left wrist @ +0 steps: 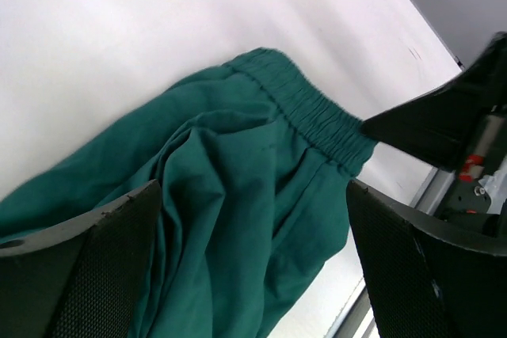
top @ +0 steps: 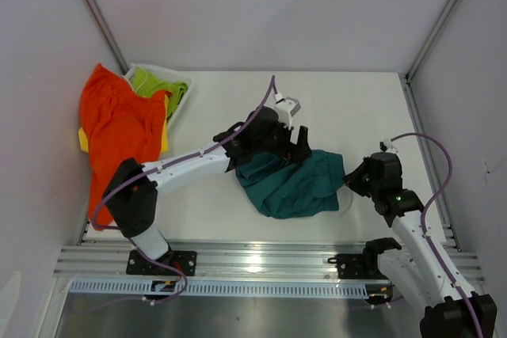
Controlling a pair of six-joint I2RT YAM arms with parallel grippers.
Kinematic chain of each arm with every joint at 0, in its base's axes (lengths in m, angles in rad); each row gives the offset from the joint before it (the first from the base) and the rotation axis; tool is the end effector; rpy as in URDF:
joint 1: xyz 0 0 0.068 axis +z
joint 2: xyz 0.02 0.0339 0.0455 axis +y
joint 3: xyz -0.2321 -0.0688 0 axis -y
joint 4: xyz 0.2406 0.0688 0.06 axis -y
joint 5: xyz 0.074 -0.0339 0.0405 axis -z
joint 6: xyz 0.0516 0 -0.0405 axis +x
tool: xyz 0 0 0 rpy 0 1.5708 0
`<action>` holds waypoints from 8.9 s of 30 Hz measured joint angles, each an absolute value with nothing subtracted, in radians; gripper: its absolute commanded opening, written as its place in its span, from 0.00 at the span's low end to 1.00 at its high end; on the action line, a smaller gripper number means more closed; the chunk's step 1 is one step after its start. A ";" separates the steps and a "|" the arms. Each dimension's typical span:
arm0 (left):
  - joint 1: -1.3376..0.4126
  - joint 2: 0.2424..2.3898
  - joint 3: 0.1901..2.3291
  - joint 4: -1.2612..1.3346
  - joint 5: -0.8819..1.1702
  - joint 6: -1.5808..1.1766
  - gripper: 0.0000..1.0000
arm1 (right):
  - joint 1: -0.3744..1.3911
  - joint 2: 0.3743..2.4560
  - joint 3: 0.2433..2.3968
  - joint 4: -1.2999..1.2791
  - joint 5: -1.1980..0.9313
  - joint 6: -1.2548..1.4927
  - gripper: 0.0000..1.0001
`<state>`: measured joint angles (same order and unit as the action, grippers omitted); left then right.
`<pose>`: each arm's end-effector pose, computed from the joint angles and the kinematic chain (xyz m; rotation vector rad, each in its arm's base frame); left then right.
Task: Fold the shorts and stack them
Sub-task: Flatten the shorts out
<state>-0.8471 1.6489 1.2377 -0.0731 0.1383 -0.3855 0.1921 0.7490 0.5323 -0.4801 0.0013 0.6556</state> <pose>0.2551 -0.2995 0.2455 0.5858 2.0955 -0.8817 0.1907 0.0370 0.1978 0.5306 2.2452 0.4418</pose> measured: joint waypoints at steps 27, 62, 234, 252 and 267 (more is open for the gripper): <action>-1.000 2.009 1.620 -0.385 -0.077 -0.284 0.27 | 0.184 0.755 0.519 -0.477 0.015 0.661 0.00; -0.376 1.172 0.993 -0.585 -0.417 -0.753 0.00 | 0.147 0.911 0.558 -0.346 -0.159 0.665 0.00; -0.105 0.485 0.751 -0.642 -0.086 -0.775 0.00 | -0.043 0.257 0.538 -0.853 -0.424 0.916 0.00; -0.111 0.752 0.753 -0.603 -0.087 -0.777 0.00 | -0.034 0.514 0.537 -1.009 -0.338 0.961 0.00; -0.115 1.031 0.927 -0.561 -0.123 -0.787 0.00 | 0.025 0.859 0.754 -0.813 -0.198 0.995 0.00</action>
